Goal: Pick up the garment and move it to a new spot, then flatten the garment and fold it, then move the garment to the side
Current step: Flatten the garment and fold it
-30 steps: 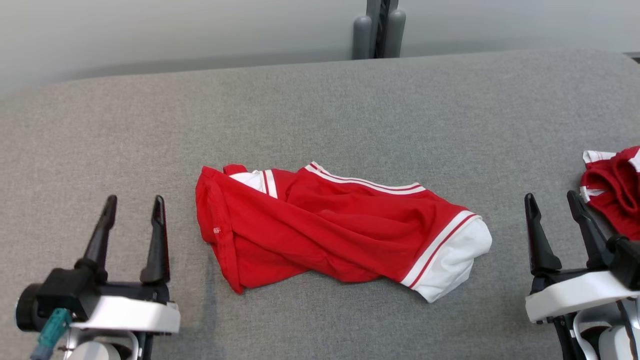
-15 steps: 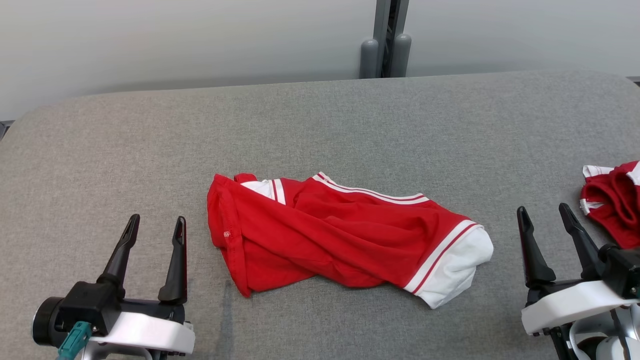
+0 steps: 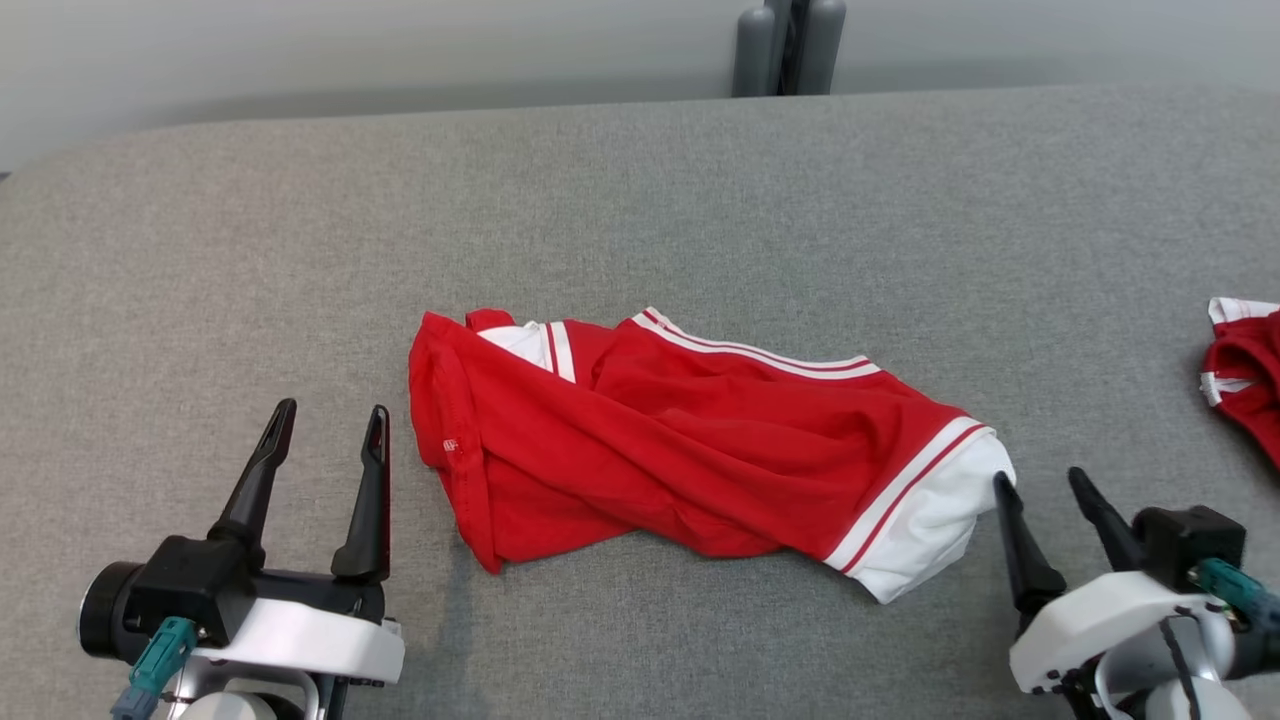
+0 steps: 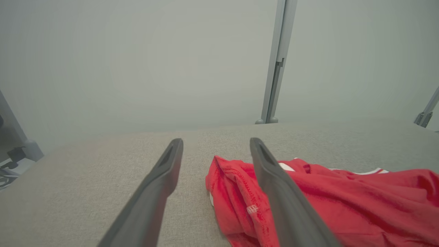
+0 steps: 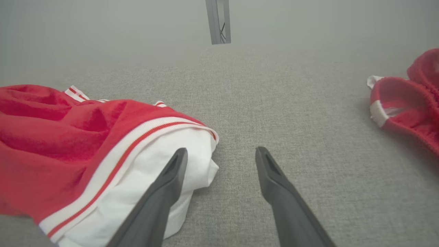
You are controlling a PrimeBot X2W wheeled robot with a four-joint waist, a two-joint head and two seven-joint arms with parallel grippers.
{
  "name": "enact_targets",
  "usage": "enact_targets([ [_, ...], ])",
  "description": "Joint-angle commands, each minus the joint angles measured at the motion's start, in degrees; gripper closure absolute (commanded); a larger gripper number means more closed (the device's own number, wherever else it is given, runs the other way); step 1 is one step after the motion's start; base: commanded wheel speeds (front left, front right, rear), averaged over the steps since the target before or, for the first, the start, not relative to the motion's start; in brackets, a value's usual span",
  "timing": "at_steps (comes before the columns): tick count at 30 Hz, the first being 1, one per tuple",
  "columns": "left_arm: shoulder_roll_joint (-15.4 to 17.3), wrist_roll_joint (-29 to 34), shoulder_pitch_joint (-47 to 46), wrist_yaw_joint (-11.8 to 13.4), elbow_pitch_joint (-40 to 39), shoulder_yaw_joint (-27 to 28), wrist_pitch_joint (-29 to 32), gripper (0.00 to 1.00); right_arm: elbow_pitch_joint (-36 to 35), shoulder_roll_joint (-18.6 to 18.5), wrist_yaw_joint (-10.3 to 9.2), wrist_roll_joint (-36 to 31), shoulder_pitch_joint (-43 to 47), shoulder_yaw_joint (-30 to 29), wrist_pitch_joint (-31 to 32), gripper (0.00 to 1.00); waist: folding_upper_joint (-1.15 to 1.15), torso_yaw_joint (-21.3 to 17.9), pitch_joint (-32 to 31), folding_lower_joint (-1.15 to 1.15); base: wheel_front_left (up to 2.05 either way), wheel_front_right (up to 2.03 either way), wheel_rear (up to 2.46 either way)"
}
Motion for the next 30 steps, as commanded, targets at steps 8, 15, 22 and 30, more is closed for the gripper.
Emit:
enact_targets([
  [8,0.08,0.35,-2.80,-0.63,1.15,-0.24,-0.74,0.00,8.76,-0.73,-0.02,2.99,-6.02,4.10,-2.82,0.82,0.00,0.21,2.41,0.00,0.00,0.00,0.00],
  [15,0.13,0.36,-3.44,-0.35,2.02,-0.05,-1.37,0.00,8.35,-1.51,-0.02,4.71,-7.28,4.76,-5.78,1.00,0.00,-0.51,3.15,0.00,0.00,0.00,0.00],
  [22,0.31,0.09,-3.55,-0.55,2.17,-0.01,-1.82,0.00,-1.98,-1.54,-0.02,3.32,-1.82,0.45,-3.56,1.00,0.00,-1.85,3.45,0.00,0.00,0.00,0.00],
  [30,0.36,0.20,-4.67,-0.63,1.99,-0.20,-2.07,0.00,-17.93,-0.61,-0.02,1.14,4.66,-5.17,3.75,1.00,0.00,-2.50,5.01,0.00,0.00,0.00,0.00],
])
